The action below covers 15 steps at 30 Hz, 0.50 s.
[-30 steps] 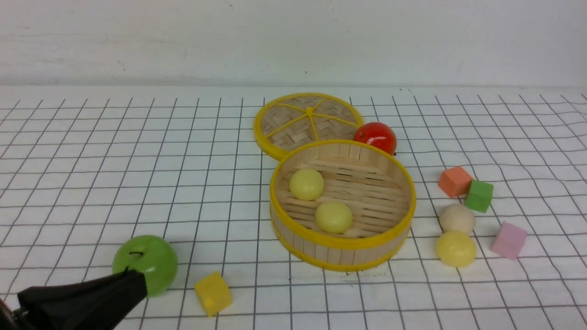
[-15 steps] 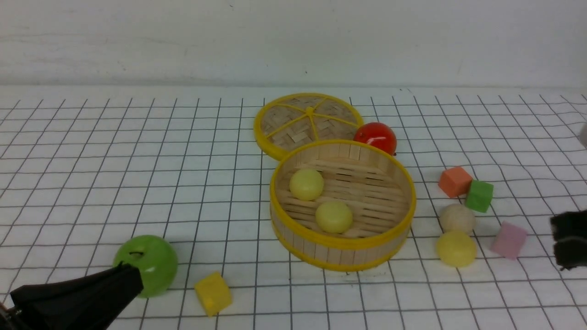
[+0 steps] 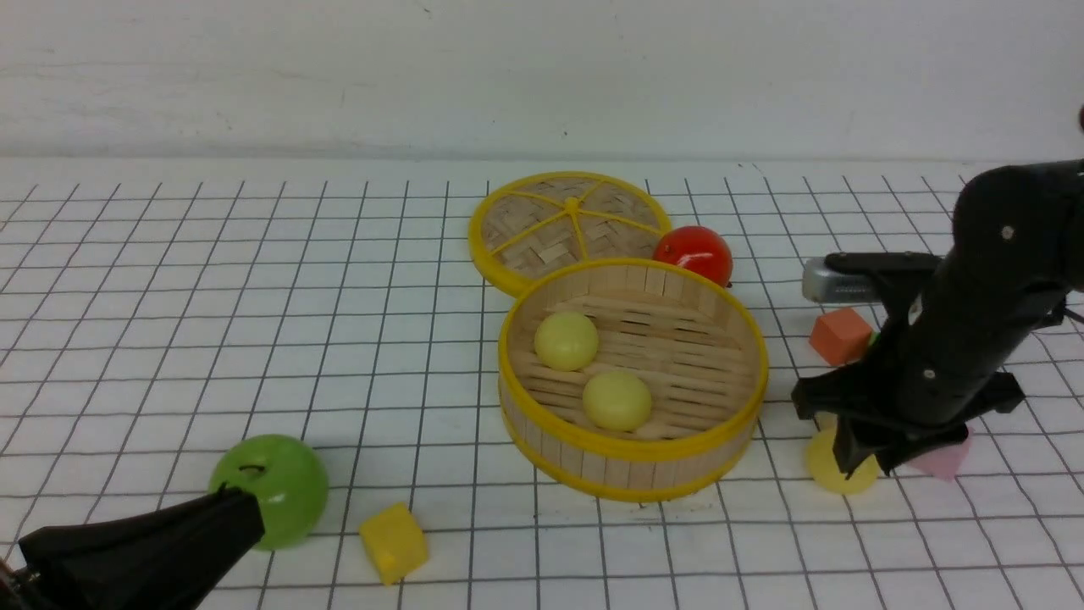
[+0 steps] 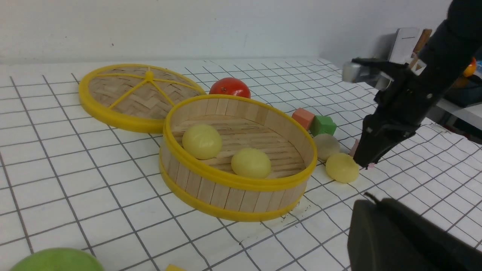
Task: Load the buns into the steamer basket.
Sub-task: Use the right arm to grab a steamed stuffed bun
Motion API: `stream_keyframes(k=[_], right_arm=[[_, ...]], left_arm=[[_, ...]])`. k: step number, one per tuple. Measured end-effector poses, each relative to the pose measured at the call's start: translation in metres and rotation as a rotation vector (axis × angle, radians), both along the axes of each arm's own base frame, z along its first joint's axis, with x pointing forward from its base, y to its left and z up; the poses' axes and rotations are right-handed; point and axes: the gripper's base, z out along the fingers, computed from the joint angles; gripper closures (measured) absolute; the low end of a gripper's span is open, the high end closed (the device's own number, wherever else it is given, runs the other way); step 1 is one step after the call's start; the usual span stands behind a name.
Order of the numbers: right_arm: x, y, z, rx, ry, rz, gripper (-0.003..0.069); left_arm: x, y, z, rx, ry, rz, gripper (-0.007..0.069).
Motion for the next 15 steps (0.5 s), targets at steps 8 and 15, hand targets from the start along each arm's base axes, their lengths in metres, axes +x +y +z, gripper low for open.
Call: stream_keyframes(k=[8,15], right_arm=[[0.010,0.001,-0.007,0.005,-0.058,-0.010,0.0272],[0.019,0.000,-0.018,-0.018,-0.094,-0.030,0.0300]], left_arm=[[0.000,0.000,-0.001,0.007,0.005,-0.002,0.0638],[0.000,0.000,-0.002,0.020,0.006,-0.004,0.0638]])
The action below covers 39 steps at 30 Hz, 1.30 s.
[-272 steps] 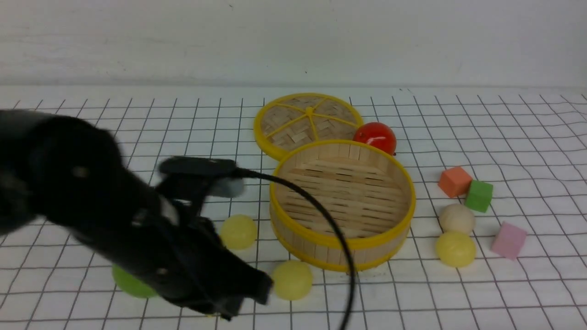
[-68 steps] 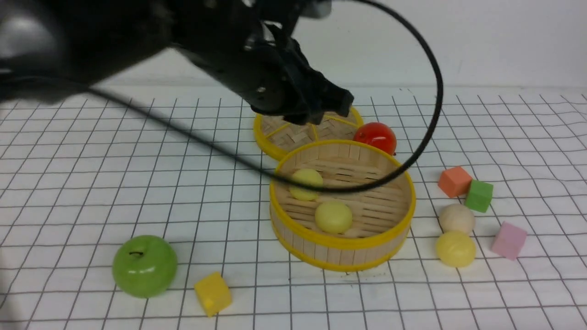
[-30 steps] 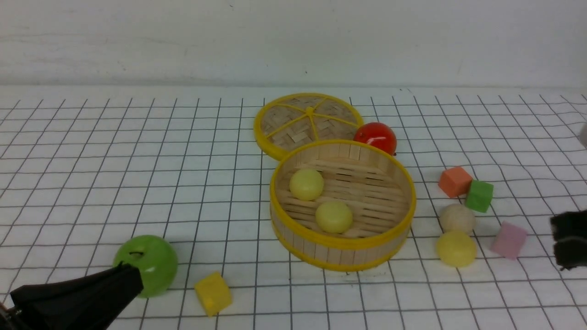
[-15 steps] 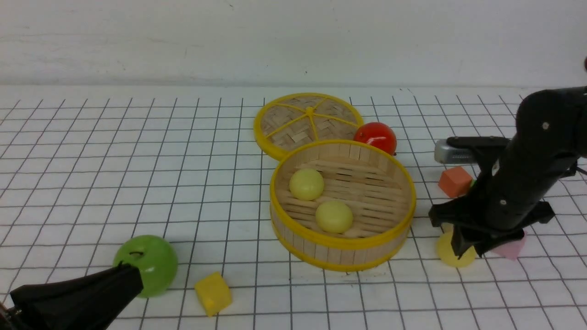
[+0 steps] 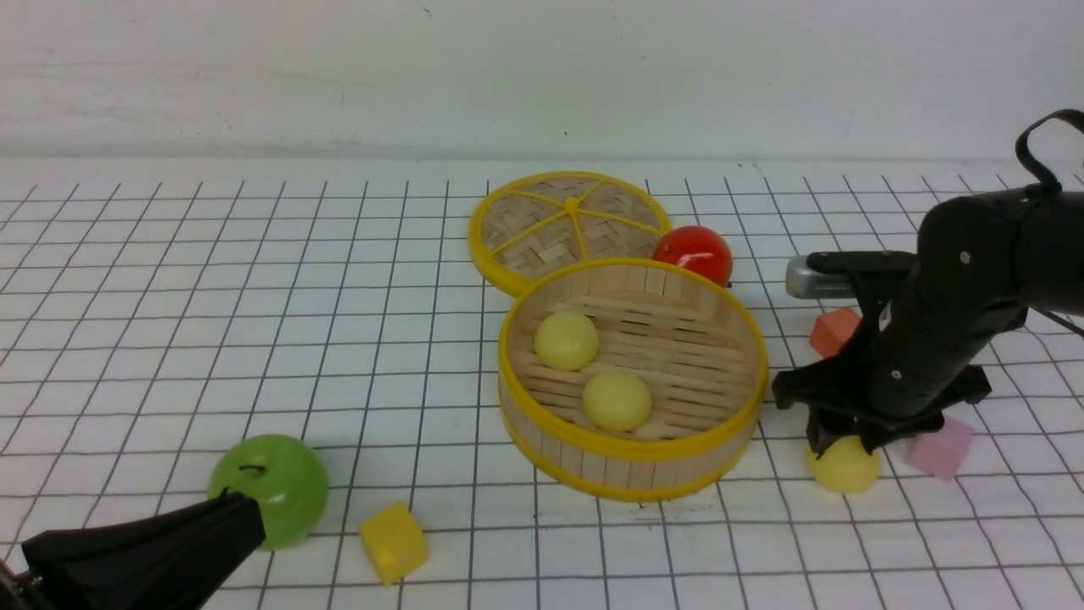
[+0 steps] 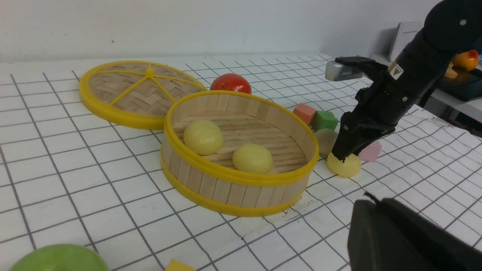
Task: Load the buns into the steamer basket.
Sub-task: Use the right arm to grab a steamed stuffed bun, then use the right arm to put the steamed stuffed bun into the steamer
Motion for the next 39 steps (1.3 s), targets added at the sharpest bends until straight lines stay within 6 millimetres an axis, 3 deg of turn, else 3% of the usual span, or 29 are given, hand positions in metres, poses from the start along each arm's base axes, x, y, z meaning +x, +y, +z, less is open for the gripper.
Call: stream_keyframes(k=[7,13,14,15,18,22,24,27,30,32,34,36,39], right_arm=[[0.005,-0.001,-0.010,-0.028,-0.007,0.013,0.0374],[0.001,-0.002,-0.006,-0.047,0.030,0.033,0.0599],[0.000,-0.003,-0.006,-0.049,0.036,0.034,0.0607],[-0.003,-0.003,-0.001,-0.054,0.044,0.045,0.0643],[-0.015,0.004,0.024,-0.045,0.021,0.073,0.0652],[-0.024,0.033,0.071,0.026,-0.134,0.145,0.0648],[-0.022,0.057,0.092,0.066,-0.247,0.209,0.0645],[-0.015,0.073,0.099,0.084,-0.307,0.242,0.0643],[0.003,0.085,0.088,0.067,-0.323,0.263,0.0636],[0.021,0.091,0.065,0.025,-0.298,0.279,0.0620],[0.026,0.093,0.055,0.012,-0.281,0.283,0.0609],[0.035,0.097,0.032,-0.006,-0.238,0.289,0.0563],[0.038,0.098,0.020,-0.017,-0.208,0.291,0.0465]], left_arm=[[0.000,0.000,-0.001,0.010,0.005,-0.002,0.0638],[0.000,0.000,-0.001,0.010,0.005,-0.002,0.0638],[0.000,0.000,-0.001,0.010,0.005,-0.002,0.0638],[0.000,0.000,-0.001,0.010,0.005,-0.002,0.0638],[0.000,0.000,-0.001,0.010,0.005,-0.002,0.0638],[0.000,0.000,-0.001,0.010,0.005,-0.002,0.0637],[0.000,0.000,-0.001,0.010,0.005,-0.002,0.0637],[0.000,0.000,-0.001,0.010,0.005,-0.002,0.0636],[0.000,0.000,-0.001,0.010,0.005,-0.002,0.0634],[0.000,0.000,-0.001,0.010,0.005,-0.002,0.0631],[0.000,0.000,-0.001,0.009,0.004,-0.002,0.0630],[0.000,0.000,-0.001,0.009,0.003,-0.002,0.0629],[0.000,0.000,-0.001,0.009,0.003,-0.002,0.0627]])
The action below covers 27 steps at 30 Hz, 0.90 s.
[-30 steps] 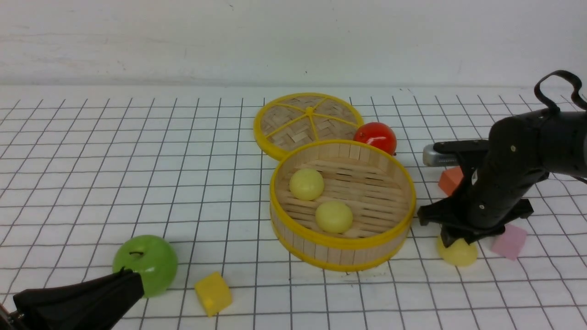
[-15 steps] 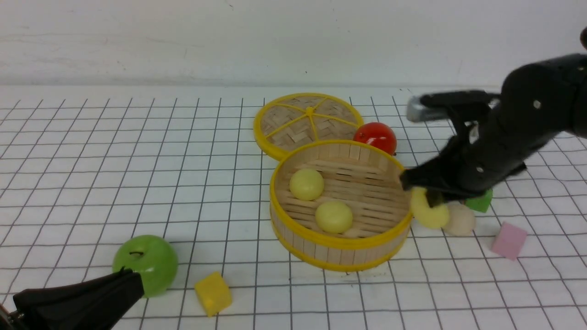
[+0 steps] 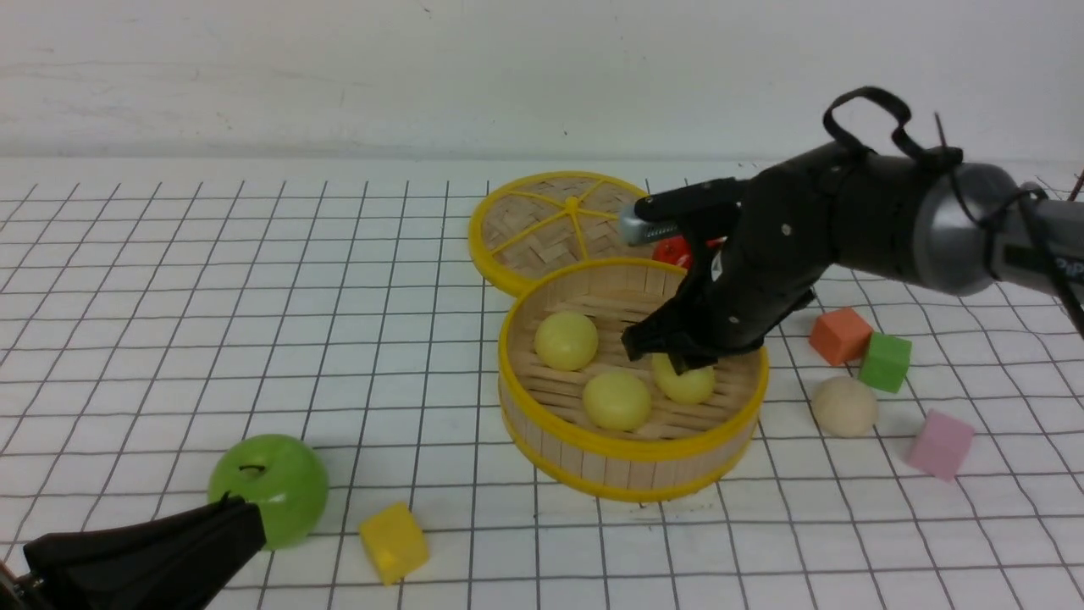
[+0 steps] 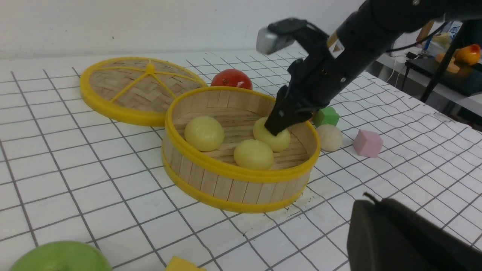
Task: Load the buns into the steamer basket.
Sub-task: Use the right arm to put the steamed stuffed bun into the steamer, then use the right arm to grab a steamed stuffed bun
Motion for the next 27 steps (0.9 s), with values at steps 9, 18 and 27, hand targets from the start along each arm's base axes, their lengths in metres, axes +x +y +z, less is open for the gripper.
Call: stream_keyframes(k=[9,18,27], right_arm=[[-0.021,-0.009,0.052,0.020,-0.013,-0.007,0.0117],[-0.018,-0.088,0.053,-0.083,0.085,-0.275,0.0195],[0.003,-0.119,0.000,-0.012,0.166,-0.394,0.0331]], left_arm=[[0.000,0.000,0.000,0.000,0.000,0.000,0.0620],[0.000,0.000,0.001,-0.003,-0.006,0.001,0.0613],[0.000,0.000,0.001,-0.003,-0.006,0.001,0.0605]])
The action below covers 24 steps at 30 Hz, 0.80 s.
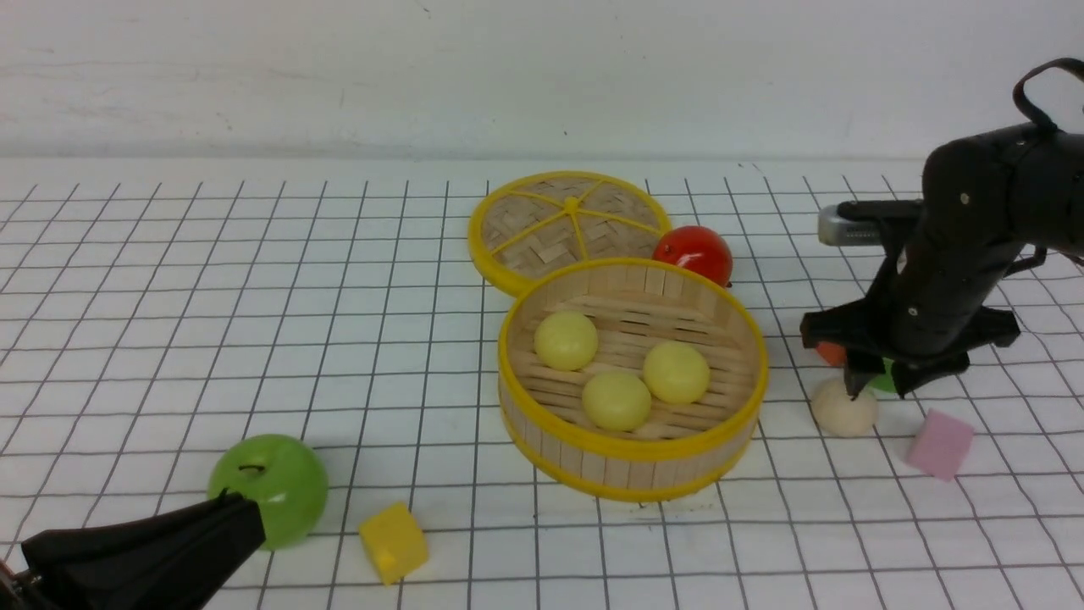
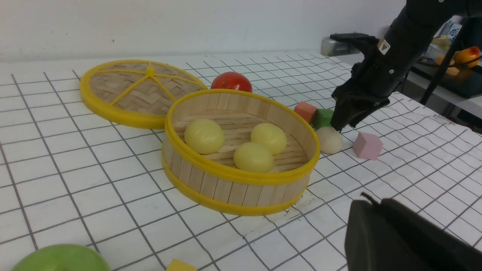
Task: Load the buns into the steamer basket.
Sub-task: Use the right arm to grab a steamed stuffed bun
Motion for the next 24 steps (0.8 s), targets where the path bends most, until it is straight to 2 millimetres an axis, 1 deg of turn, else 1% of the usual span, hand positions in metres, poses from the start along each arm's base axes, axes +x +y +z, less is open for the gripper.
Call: stream_keyframes(k=[4,8,12,14,17,20,21,24], right_arm=[[0.005,0.003,0.002,0.038,-0.059,-0.005,0.0337],[0.008,0.004,0.001,0.046,-0.082,-0.006,0.0337],[0.011,0.004,-0.010,0.043,-0.060,-0.006,0.0337],[0.012,0.005,-0.022,0.038,-0.033,-0.006,0.0337],[0.014,0.005,-0.029,0.036,-0.021,-0.007,0.0344],[0.014,0.005,-0.029,0.034,-0.024,-0.005,0.0377],[0.014,0.005,-0.029,0.034,-0.024,-0.005,0.0377],[0.014,0.005,-0.029,0.026,-0.021,0.016,0.0456]], left_arm=[[0.000,0.000,0.000,0.000,0.000,0.000,0.0605],[0.000,0.000,0.000,0.000,0.000,0.000,0.0605],[0.000,0.000,0.000,0.001,0.001,0.000,0.0605],[0.000,0.000,0.000,0.001,0.001,0.000,0.0605],[0.000,0.000,0.000,0.002,0.003,-0.001,0.0605],[0.000,0.000,-0.001,0.005,0.005,-0.001,0.0605],[0.000,0.000,-0.001,0.005,0.005,-0.001,0.0605],[0.000,0.000,-0.001,0.005,0.005,-0.001,0.0603]])
